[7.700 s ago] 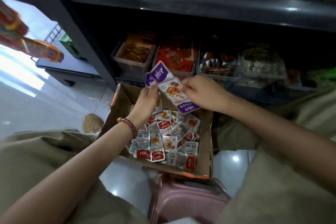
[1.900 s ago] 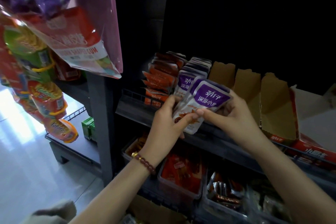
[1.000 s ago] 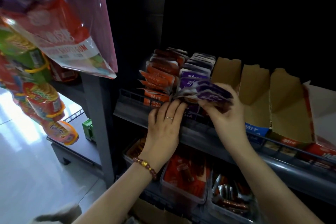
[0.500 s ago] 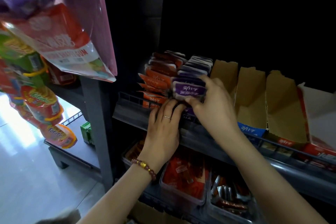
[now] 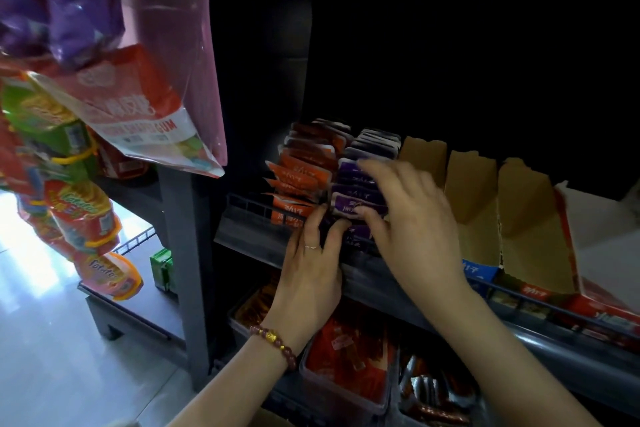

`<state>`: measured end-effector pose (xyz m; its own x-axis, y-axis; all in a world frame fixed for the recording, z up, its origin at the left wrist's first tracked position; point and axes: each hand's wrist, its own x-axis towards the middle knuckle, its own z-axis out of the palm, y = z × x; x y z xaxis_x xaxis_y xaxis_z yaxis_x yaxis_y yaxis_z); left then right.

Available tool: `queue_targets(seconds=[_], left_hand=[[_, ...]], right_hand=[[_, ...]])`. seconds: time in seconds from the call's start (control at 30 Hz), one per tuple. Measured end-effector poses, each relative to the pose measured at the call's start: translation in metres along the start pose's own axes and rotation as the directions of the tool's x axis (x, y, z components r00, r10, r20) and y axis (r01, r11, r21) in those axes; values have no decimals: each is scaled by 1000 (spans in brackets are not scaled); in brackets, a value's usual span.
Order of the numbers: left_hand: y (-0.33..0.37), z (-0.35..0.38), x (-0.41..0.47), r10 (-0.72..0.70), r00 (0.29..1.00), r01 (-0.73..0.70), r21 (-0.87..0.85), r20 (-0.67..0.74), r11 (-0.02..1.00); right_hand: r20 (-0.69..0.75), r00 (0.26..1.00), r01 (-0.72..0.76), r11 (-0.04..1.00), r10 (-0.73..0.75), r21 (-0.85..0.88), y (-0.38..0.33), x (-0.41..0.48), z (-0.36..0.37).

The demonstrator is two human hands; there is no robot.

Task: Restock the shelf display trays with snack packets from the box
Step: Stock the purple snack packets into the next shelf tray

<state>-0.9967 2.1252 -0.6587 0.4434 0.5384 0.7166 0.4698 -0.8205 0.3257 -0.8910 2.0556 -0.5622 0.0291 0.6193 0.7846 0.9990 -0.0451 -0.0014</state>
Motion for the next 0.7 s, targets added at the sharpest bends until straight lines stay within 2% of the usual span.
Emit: queue_targets(seconds=[0.07,0.2,0.33,0.57,0.7], left_hand=[[0,0,0,-3,1000,3,-7,10,1000],[0,-2,1,20,1000,-20,15,18,1000],[2,-4,3,14,1000,-14,-7,14,1000],[5,-5,7,-12,1000,12,-31,-13,999],[5,-9,8,-4,1000,4,7,5,1000]], right_hand=[[-28,998,52,998,-53,-26,1,0,7],[-85,996,6,998,-11,-60,1,1,14],[-46,998,-36,994,32,-99,3,6,18],[75,997,-29,1000,29,-2,10,10,22],[66,998,-23,998,18,67,9,9,28]])
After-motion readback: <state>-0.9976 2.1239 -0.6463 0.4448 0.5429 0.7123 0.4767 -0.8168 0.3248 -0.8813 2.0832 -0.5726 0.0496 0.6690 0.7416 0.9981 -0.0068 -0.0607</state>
